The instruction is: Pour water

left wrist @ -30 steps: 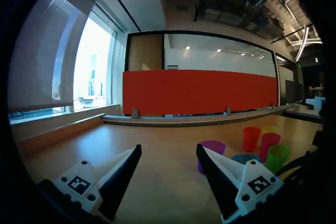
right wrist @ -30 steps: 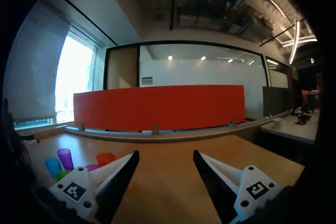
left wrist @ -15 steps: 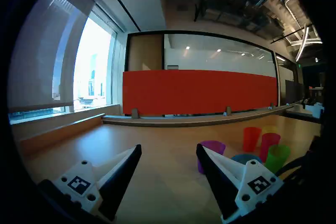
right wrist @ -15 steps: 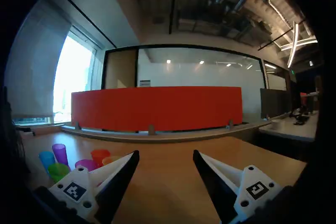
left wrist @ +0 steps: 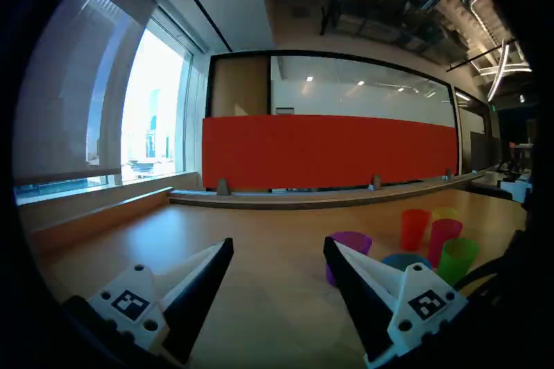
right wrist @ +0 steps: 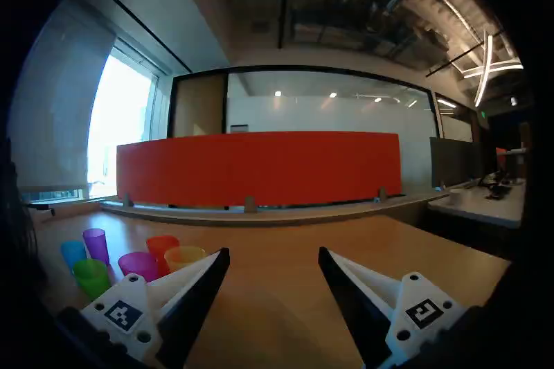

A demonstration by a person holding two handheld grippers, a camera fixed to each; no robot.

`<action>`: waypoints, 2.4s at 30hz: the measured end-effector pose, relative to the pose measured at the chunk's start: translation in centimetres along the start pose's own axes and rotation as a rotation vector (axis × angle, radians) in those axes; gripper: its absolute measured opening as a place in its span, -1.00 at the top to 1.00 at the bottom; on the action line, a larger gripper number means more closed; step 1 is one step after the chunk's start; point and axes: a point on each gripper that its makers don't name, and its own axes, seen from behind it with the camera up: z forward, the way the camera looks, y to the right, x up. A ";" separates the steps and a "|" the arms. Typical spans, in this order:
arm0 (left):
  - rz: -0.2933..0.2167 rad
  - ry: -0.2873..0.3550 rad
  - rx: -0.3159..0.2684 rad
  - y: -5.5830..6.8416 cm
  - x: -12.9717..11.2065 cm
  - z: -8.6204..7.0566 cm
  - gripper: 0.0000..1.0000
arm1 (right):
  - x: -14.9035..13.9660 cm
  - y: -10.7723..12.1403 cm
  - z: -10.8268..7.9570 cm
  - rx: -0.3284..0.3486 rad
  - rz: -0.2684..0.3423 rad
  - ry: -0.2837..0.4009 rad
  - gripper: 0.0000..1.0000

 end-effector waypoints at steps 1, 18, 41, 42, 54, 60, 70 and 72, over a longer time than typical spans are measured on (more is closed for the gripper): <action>0.000 0.000 0.000 0.0 0.0 0.0 -0.93 | -0.1 0.1 0.0 -0.002 0.001 -0.002 -0.98; 0.000 0.000 0.000 0.0 0.0 0.0 -0.93 | -0.8 -0.1 0.2 -0.001 -0.030 -0.025 -0.98; 0.000 0.000 0.000 -0.1 0.0 0.0 -0.93 | -0.8 -0.1 0.2 -0.002 -0.029 -0.027 -0.98; 0.000 0.000 0.000 -0.1 0.0 0.0 -0.93 | -0.7 -0.1 0.2 -0.002 -0.029 -0.027 -0.98; 0.000 0.000 0.000 0.0 0.0 0.0 -0.93 | -0.7 -0.1 0.1 -0.001 -0.030 -0.028 -0.98; -0.001 0.000 0.000 0.0 0.0 0.0 -0.93 | -0.6 -0.1 0.1 -0.001 -0.030 -0.028 -0.99; -0.001 0.000 0.000 -0.1 -0.1 0.0 -0.93 | -0.7 0.0 0.2 -0.002 -0.030 -0.028 -0.98; -0.001 0.000 0.000 -0.1 -0.1 0.1 -0.93 | -0.7 0.0 0.2 -0.002 -0.030 -0.028 -0.98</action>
